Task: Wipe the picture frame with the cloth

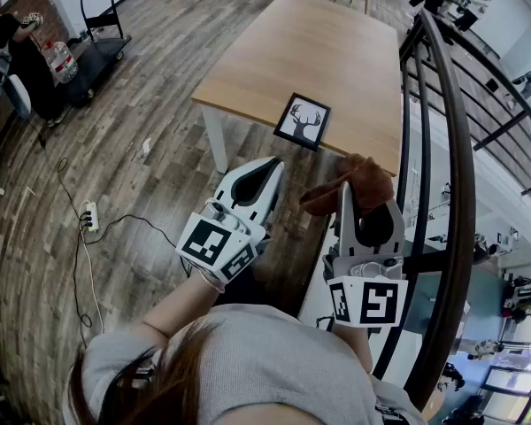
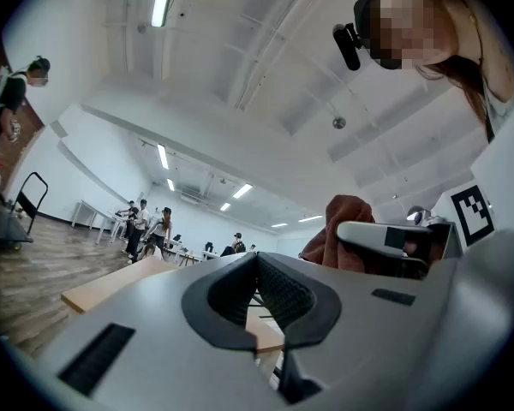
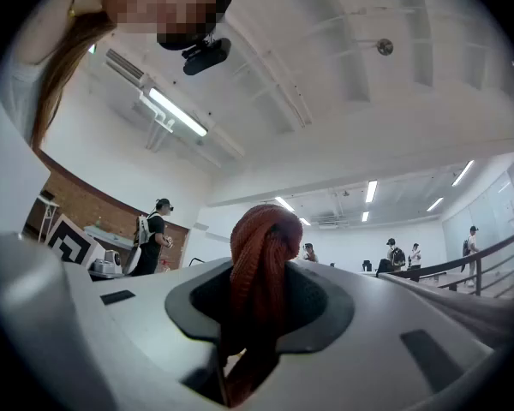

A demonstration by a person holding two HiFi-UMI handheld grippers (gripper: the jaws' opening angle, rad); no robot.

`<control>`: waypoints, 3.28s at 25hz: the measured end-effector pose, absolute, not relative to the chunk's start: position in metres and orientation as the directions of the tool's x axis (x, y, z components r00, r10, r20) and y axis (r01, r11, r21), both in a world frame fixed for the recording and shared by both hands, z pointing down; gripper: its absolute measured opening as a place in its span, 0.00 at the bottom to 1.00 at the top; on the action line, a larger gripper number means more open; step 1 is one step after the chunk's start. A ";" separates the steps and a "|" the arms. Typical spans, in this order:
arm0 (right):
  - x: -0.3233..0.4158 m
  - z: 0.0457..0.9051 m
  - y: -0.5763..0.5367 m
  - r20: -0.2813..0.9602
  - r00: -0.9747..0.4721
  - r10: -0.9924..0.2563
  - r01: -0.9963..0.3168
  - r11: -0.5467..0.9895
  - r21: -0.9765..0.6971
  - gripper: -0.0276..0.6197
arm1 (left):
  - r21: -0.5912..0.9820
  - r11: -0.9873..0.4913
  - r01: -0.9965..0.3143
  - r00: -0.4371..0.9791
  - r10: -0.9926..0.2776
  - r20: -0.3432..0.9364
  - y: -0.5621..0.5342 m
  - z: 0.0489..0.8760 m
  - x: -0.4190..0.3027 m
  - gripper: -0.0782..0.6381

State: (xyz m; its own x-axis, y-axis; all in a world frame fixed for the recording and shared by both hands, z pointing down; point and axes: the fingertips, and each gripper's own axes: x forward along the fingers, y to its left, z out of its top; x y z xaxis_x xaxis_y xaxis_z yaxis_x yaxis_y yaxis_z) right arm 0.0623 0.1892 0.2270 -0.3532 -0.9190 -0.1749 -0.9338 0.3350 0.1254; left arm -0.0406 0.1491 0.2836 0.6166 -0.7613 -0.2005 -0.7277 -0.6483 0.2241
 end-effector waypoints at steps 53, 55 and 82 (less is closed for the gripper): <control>0.115 0.283 -0.162 -0.080 -0.307 -0.948 -0.951 0.308 0.006 0.25 | 0.421 -0.631 -0.652 0.753 -0.605 0.260 -0.178 0.469 -0.020 0.45; 0.112 0.290 -0.163 -0.062 -0.317 -0.946 -0.948 0.318 0.002 0.25 | 0.530 -0.535 -0.657 0.743 -0.580 0.335 -0.174 0.517 -0.033 0.46; 0.108 0.338 -0.164 0.043 -0.306 -0.951 -0.949 0.301 -0.088 0.25 | 0.964 -0.231 -0.133 0.988 -0.106 0.111 -0.158 0.616 0.019 0.30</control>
